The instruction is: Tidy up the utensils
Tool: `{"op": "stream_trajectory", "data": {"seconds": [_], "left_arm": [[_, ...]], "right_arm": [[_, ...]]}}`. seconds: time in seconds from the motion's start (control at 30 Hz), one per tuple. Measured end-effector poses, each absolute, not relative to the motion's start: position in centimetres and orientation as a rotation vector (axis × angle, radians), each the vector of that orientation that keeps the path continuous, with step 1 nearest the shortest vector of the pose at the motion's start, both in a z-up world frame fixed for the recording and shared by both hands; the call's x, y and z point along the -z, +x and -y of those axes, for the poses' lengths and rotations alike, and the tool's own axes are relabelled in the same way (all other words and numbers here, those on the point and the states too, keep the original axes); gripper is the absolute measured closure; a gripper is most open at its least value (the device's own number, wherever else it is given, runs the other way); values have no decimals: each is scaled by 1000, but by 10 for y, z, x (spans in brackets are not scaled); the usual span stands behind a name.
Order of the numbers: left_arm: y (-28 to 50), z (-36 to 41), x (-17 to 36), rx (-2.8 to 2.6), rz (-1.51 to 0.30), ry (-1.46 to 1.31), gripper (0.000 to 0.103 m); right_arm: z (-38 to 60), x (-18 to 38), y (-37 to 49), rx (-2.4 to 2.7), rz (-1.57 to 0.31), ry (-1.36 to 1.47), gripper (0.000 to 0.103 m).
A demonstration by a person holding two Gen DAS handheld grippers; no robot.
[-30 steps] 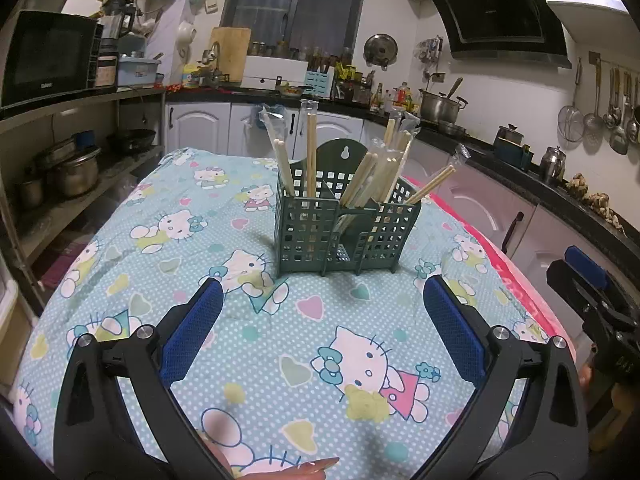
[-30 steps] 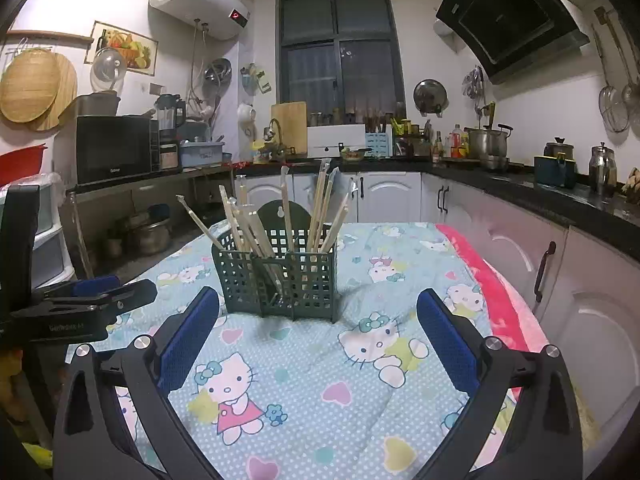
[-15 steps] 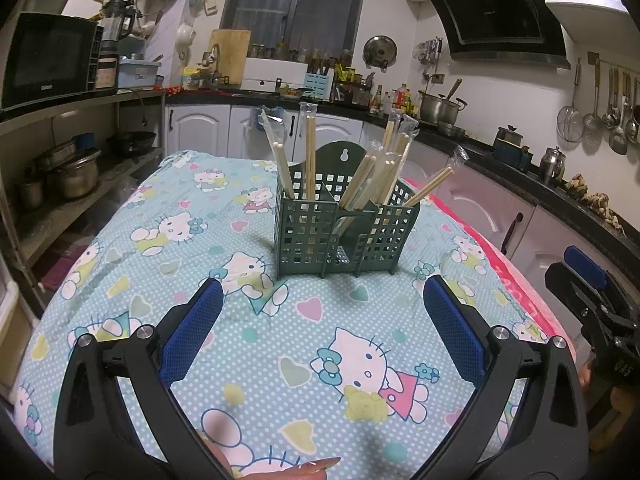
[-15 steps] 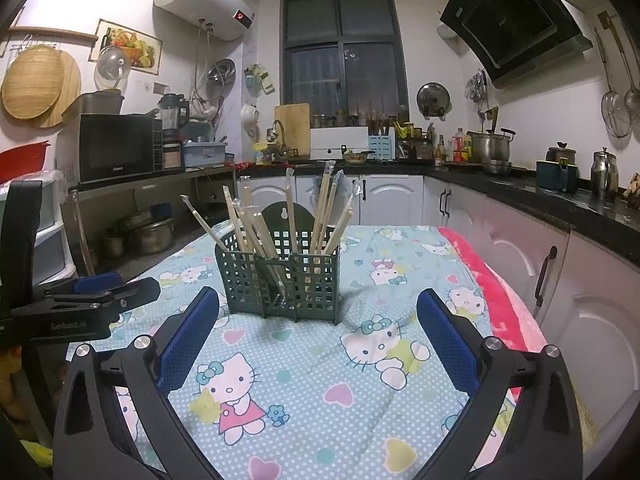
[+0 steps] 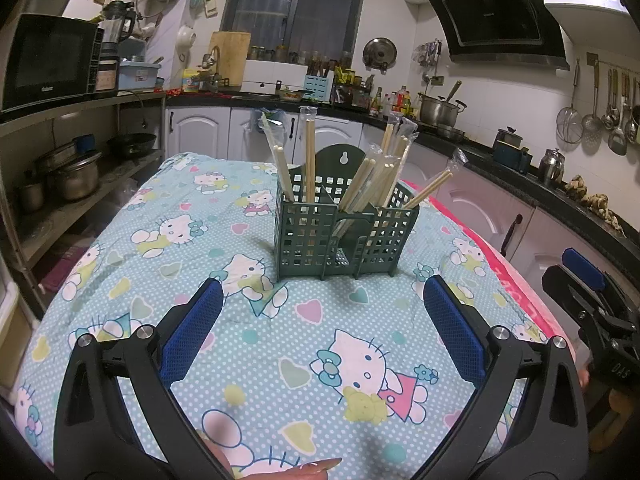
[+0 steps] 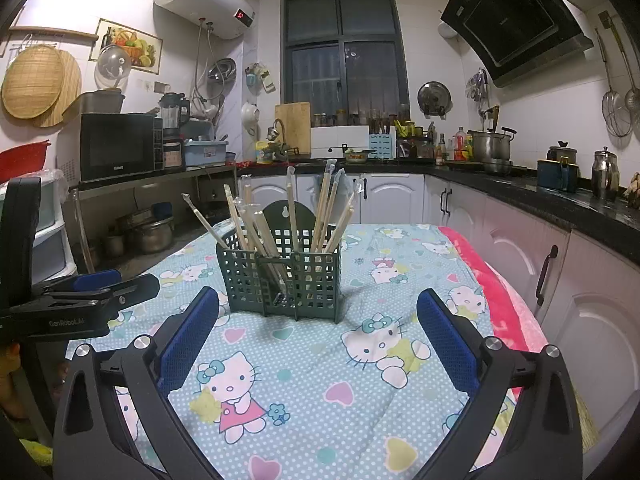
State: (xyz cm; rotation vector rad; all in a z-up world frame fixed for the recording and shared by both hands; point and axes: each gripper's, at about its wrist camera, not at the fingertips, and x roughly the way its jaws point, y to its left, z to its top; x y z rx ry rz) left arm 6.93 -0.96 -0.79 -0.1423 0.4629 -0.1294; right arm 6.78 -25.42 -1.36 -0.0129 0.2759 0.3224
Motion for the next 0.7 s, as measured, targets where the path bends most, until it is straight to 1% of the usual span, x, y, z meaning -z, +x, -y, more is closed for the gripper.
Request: {"op": "stream_trajectory", "data": {"seconds": [0.7], "left_arm": [[69, 11, 10, 135, -470, -145, 11]], "right_arm": [[256, 15, 68, -314, -281, -8, 6]]}}
